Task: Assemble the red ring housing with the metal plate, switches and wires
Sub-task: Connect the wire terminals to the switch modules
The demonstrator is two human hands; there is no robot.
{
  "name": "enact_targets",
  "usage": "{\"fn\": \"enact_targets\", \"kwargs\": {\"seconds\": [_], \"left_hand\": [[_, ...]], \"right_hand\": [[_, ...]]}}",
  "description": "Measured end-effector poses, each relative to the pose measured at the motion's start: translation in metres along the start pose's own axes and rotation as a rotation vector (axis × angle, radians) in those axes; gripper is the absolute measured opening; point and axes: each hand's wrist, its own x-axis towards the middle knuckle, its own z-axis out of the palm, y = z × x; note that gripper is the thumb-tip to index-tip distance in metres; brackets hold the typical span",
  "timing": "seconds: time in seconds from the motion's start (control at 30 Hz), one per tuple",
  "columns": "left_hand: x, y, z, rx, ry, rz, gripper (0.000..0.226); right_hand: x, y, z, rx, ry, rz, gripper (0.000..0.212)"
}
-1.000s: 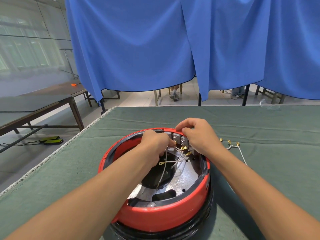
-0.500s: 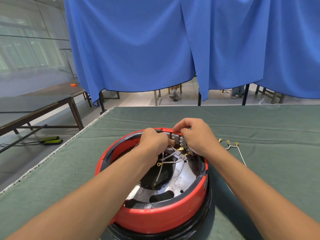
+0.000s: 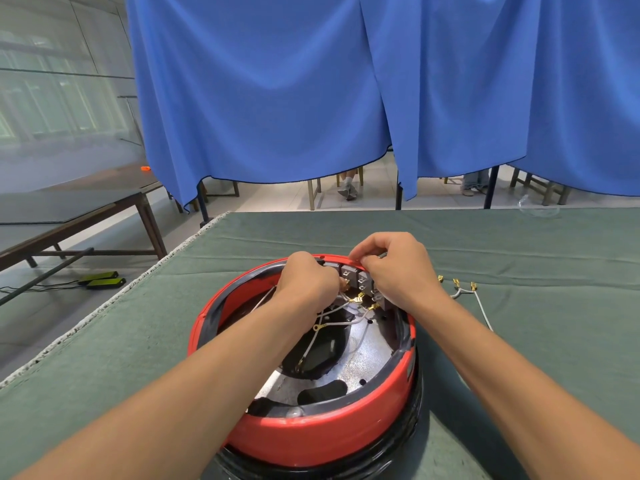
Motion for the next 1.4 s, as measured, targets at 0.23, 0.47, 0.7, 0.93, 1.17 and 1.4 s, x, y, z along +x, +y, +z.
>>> {"fn": "enact_targets", "kwargs": {"seconds": [0.23, 0.47, 0.7, 0.93, 1.17, 1.4], "left_hand": [[-0.008, 0.002, 0.003, 0.145, 0.034, 0.084, 0.012], [-0.005, 0.001, 0.000, 0.053, 0.032, 0.034, 0.013], [-0.009, -0.001, 0.001, 0.147, 0.067, 0.118, 0.012], [-0.012, -0.002, 0.000, 0.300, 0.079, 0.204, 0.008], [-0.015, -0.004, 0.004, 0.472, 0.197, 0.331, 0.013], [-0.016, -0.004, 0.004, 0.500, 0.222, 0.377, 0.015]], "right_hand": [[0.000, 0.000, 0.000, -0.018, 0.005, -0.001, 0.035], [-0.002, -0.001, 0.000, -0.008, 0.005, -0.010, 0.035], [-0.002, 0.000, 0.000, 0.006, 0.008, 0.003, 0.034], [-0.002, -0.001, 0.000, -0.016, 0.015, 0.005, 0.033], [-0.003, -0.001, 0.000, -0.031, 0.033, 0.021, 0.034], [-0.006, -0.002, -0.001, -0.039, 0.055, 0.020, 0.034]]}}
